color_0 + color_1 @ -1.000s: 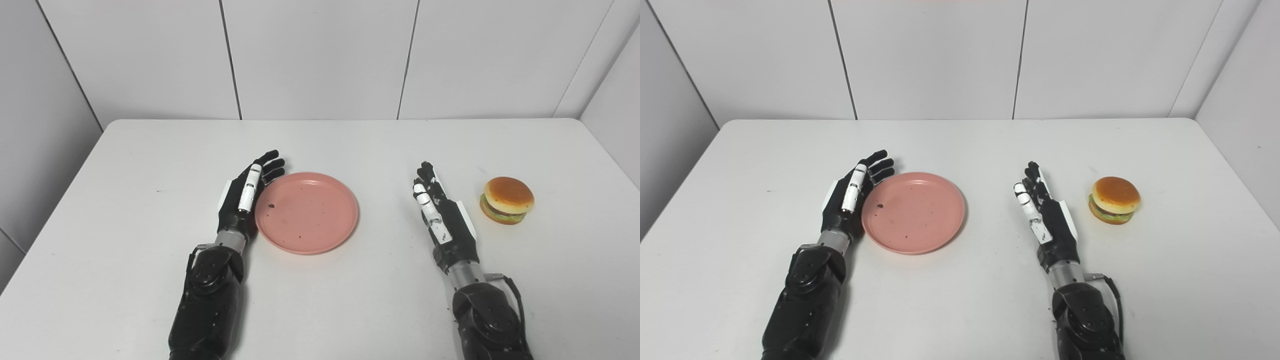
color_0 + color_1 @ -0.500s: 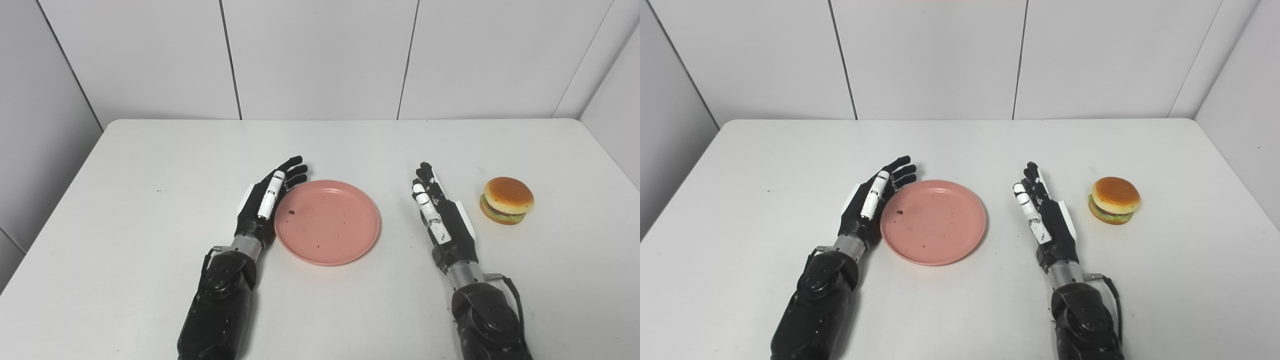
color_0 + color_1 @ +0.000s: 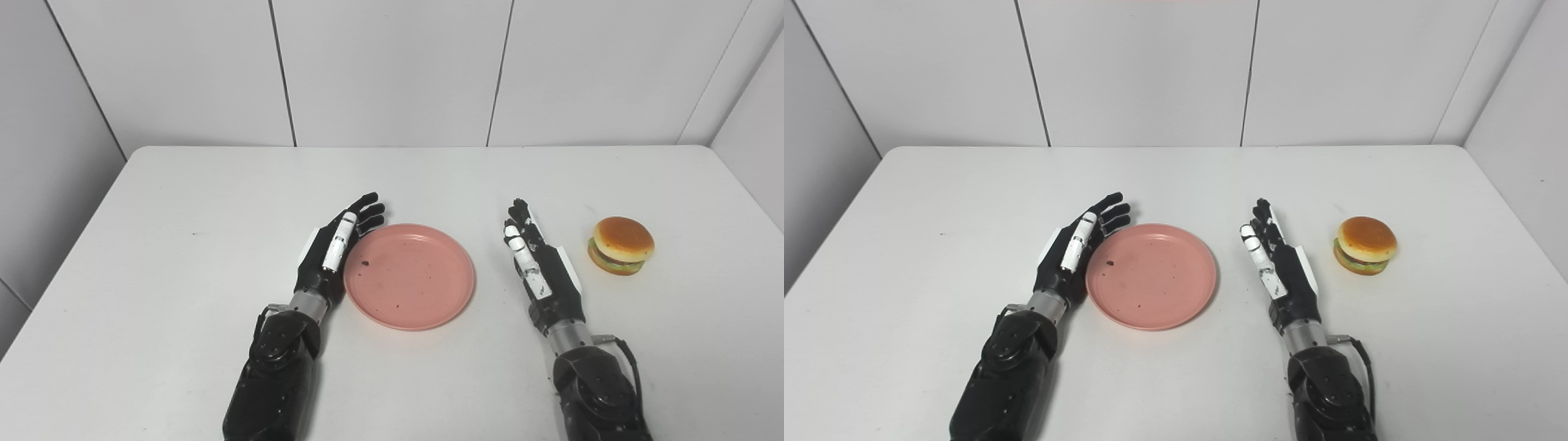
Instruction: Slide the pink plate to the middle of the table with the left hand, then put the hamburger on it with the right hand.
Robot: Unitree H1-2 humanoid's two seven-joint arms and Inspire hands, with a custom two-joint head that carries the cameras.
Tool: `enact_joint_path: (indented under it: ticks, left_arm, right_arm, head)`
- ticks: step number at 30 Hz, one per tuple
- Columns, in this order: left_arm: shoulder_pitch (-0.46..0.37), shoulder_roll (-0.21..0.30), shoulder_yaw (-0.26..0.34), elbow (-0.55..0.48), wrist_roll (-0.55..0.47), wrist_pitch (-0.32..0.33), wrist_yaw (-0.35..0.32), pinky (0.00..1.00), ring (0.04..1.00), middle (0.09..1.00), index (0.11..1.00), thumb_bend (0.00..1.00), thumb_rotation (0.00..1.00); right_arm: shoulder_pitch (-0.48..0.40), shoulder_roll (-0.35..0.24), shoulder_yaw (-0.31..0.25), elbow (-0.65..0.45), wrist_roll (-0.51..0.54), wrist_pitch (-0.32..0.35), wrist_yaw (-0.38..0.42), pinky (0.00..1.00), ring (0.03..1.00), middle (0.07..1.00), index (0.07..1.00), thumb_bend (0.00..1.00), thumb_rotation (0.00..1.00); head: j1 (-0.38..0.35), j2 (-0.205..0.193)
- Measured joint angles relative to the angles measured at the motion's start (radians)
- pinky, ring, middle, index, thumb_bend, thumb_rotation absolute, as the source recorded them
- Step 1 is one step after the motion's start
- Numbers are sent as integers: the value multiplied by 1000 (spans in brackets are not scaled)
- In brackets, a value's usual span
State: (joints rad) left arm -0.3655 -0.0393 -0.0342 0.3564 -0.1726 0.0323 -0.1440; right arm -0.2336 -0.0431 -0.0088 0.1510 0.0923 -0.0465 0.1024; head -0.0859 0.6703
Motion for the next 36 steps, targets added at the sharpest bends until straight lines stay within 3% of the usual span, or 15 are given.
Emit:
enact_joint_path:
  ticks: [4, 13, 18, 21, 24, 36]
  left_arm:
    - [5, -1, -3, -7, 1, 1, 0, 869, 873, 853, 823, 267, 961]
    - [25, -6, -2, -42, -1, 25, -13, 865, 883, 865, 831, 270, 967]
    - [28, -7, 5, -48, -2, 31, -17, 856, 876, 857, 820, 263, 970]
    - [30, -6, 7, -51, -1, 32, -17, 869, 881, 860, 823, 263, 983]
    - [30, -6, 11, -54, -5, 40, -19, 880, 883, 861, 823, 268, 997]
    - [28, 9, 13, -57, -7, 53, -29, 861, 874, 851, 814, 252, 980]
  right_arm:
    - [24, -8, 11, -41, -31, 0, -2, 1000, 997, 1000, 997, 594, 766]
    - [37, -73, 27, -159, -229, -4, -62, 819, 880, 911, 908, 633, 738]
    - [11, -137, 35, -256, -270, 7, -28, 806, 863, 880, 878, 687, 686]
    - [-22, -184, 31, -300, -294, 38, -7, 792, 854, 878, 872, 691, 654]
    - [-46, -230, 22, -322, -313, 70, 16, 794, 851, 874, 865, 707, 626]
    - [-91, -396, -9, -379, -402, 212, 90, 767, 850, 870, 858, 737, 546]
  head:
    - [-14, 8]
    - [-92, 11]
    - [-144, 5]
    - [-167, 3]
    - [-239, 0]
    - [-291, -9]
